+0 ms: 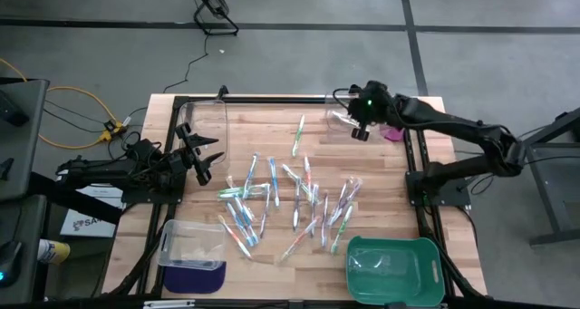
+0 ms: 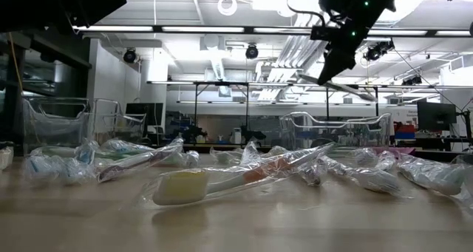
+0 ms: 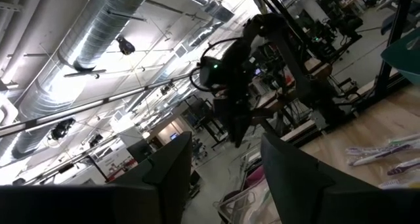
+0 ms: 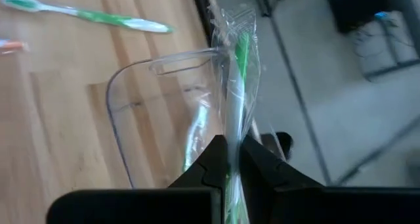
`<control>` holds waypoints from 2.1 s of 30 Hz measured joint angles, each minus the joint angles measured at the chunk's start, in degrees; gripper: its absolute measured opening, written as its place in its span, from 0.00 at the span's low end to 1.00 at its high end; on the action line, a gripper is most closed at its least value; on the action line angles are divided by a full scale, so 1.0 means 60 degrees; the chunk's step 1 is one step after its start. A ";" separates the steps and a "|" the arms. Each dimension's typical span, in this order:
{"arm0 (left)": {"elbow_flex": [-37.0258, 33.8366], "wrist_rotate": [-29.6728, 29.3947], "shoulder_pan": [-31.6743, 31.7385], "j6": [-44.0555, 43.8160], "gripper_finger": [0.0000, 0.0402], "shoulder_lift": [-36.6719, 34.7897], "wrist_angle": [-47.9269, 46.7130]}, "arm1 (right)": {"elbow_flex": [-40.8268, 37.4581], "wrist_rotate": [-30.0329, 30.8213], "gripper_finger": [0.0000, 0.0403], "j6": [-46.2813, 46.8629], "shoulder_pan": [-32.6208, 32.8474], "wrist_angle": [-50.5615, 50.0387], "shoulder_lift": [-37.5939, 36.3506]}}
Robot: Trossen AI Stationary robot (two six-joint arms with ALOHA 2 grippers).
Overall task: Pick & Place Toothbrushes
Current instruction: Put the green toothbrush into the top right transparent bin
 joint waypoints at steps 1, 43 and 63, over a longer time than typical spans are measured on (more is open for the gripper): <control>0.0000 0.0000 -0.0002 0.0000 0.44 0.0002 0.0000 | 0.0000 -0.0355 0.04 -0.0224 -0.0214 0.0019 0.0003; 0.0000 0.0000 -0.0002 0.0007 0.44 -0.0002 -0.0095 | 0.0000 -0.0271 0.51 0.1116 -0.1397 0.0211 0.0904; 0.0000 0.0000 -0.0002 0.0193 0.44 0.0002 -0.0255 | 0.0000 -0.2974 0.52 0.5916 -0.0486 0.0552 -0.1635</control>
